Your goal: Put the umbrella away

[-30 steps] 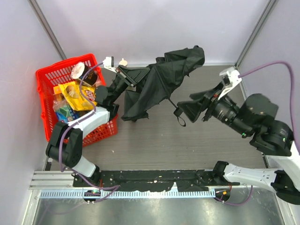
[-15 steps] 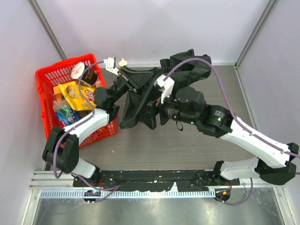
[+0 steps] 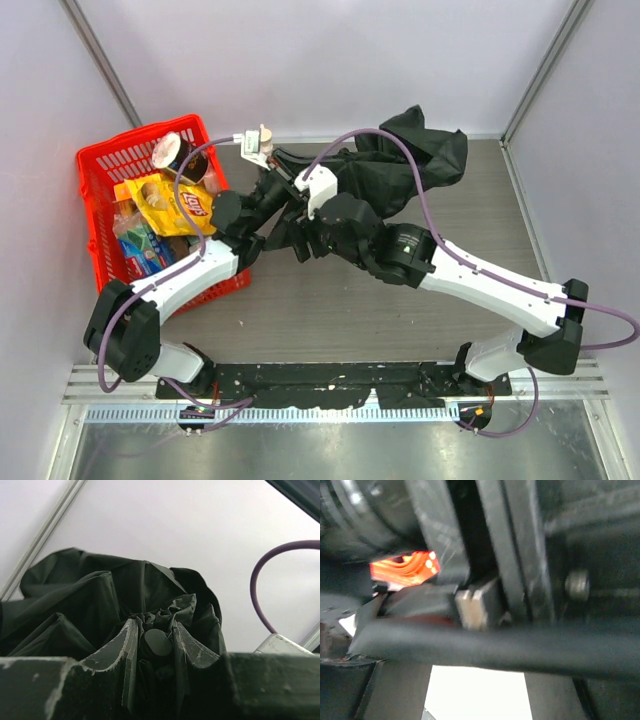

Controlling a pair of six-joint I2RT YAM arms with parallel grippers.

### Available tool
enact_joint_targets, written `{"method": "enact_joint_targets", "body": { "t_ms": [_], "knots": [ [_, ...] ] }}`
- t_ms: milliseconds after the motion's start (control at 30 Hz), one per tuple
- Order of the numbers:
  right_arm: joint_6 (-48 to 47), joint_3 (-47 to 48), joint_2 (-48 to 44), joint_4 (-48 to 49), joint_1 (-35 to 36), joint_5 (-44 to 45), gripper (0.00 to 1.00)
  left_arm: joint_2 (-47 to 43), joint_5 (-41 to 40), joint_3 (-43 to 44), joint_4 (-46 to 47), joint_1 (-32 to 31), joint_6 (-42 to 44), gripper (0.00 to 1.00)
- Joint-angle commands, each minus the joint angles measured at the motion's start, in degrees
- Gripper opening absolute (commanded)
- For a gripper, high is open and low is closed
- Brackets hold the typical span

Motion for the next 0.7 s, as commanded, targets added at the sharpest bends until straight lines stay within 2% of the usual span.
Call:
{"method": "enact_joint_targets", "body": {
  "t_ms": [0,133,267,400,467,567,667],
  "knots": [
    [-2.9,5.1,1.3,-7.8,-0.4,10.3,0.70,-3.7,-1.3,1.7,-1.3,-1.9,-0.3,0.00],
    [2.7,2.6,-7.0,-13.5,-0.4,-3.7,0.75,-4.4,-1.8,2.7,-5.7,-1.7,0.8,0.00],
    [7.8,1.7,-14.9,-17.8,-0.3,-11.3,0.83,-3.2,-1.9,3.6,-9.6,-0.7,1.3,0.00],
    [9.5,0.5,-22.2,-19.3,-0.3,-10.7,0.84,-2.3,-1.1,3.4,-8.8,0.6,0.4,0.00],
    [9.0,0.3,-23.9,-19.8,-0.3,-7.3,0.85,-2.1,-0.2,3.6,-9.5,1.2,0.2,0.00],
    [6.4,2.4,-22.8,-20.3,-0.3,-1.0,0.84,-2.0,2.1,4.1,-10.0,1.4,-0.2,0.00],
    [2.5,2.6,-21.5,-16.7,-0.5,1.2,0.86,-2.4,4.6,4.5,-10.3,1.5,-0.7,0.00]
  ]
}}
